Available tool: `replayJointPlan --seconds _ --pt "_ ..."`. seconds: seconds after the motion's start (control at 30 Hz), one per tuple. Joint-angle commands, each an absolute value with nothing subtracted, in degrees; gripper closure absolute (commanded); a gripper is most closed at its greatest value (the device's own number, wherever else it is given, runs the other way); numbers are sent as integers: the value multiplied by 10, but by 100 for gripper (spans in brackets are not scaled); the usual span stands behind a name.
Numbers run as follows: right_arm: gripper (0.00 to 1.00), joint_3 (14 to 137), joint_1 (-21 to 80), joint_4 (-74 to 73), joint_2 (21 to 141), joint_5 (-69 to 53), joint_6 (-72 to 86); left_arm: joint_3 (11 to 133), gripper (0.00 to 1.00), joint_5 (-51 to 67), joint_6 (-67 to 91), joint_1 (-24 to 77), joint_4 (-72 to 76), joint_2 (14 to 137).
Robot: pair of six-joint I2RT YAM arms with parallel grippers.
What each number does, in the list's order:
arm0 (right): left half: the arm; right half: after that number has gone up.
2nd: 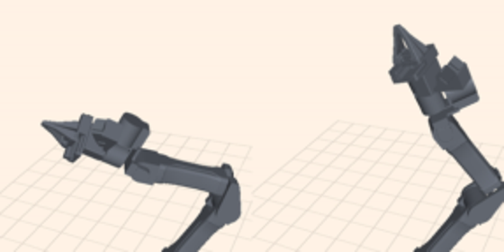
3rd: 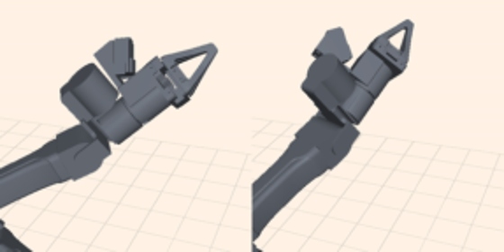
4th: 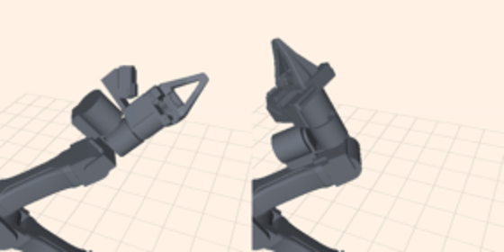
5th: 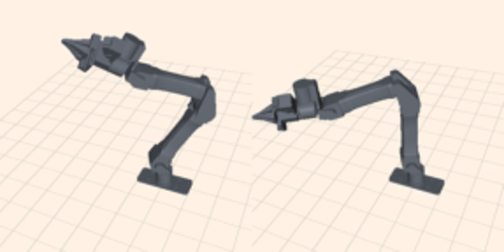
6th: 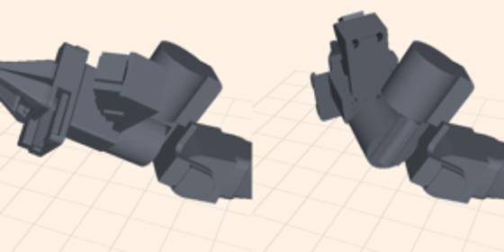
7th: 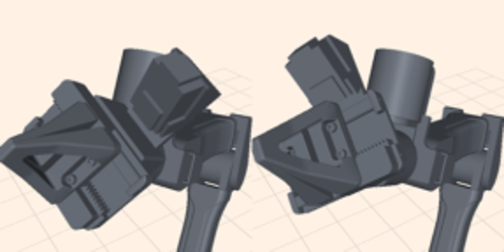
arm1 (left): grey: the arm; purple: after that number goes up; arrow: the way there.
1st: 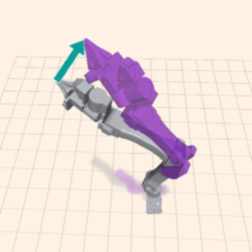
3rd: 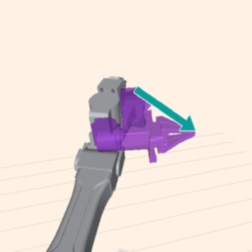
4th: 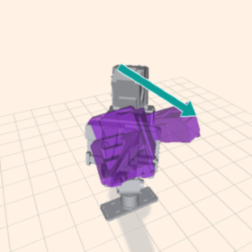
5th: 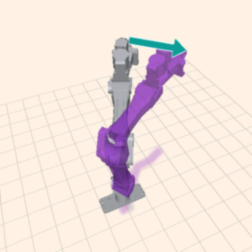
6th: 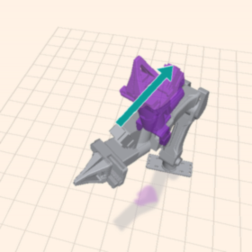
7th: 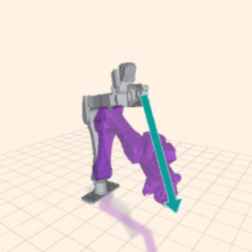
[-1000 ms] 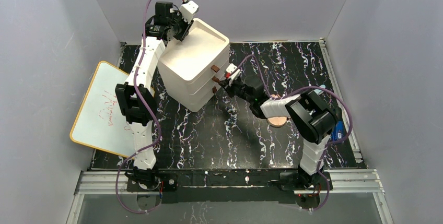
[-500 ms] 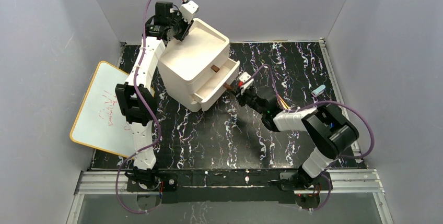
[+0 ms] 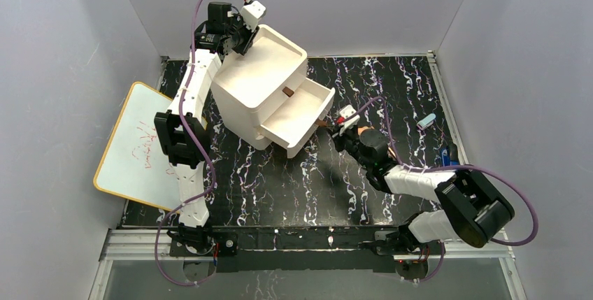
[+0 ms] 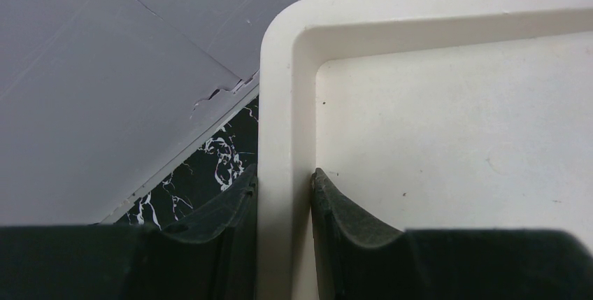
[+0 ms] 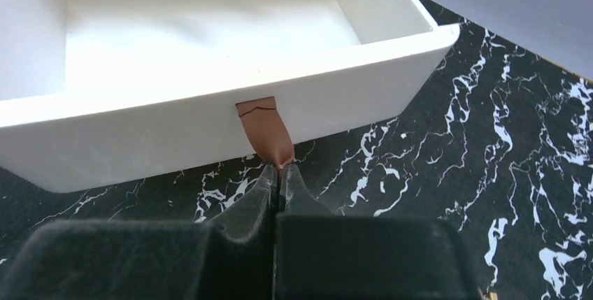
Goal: Organize the makeup
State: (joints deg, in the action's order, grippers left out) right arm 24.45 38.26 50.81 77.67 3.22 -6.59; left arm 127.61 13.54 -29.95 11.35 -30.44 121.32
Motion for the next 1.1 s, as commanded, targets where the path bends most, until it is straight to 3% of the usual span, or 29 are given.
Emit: replayJointPlan --seconds 0.0,0.03,0.07,0.1,0.2,0.4,0.63,1.07 --pt "99 235 379 472 751 107 -42 1247 100 162 -306 133 -417 1260" --pt "85 240 379 462 751 126 -30 1248 100 162 -307 133 -417 1260" --pt "64 252 379 442 754 148 -17 1247 100 162 -307 133 -417 1260" --pt "52 268 379 414 756 167 -6 1247 100 162 -306 133 -417 1260" --pt "41 323 380 341 766 221 28 1246 100 159 -307 135 -417 1260" --pt "30 376 377 292 759 290 56 1244 100 154 -307 138 -415 1258" --pt "33 535 344 64 848 401 143 1243 100 151 -308 138 -415 1257" --pt "37 583 271 -71 952 390 238 1238 100 145 -308 140 -410 1255"
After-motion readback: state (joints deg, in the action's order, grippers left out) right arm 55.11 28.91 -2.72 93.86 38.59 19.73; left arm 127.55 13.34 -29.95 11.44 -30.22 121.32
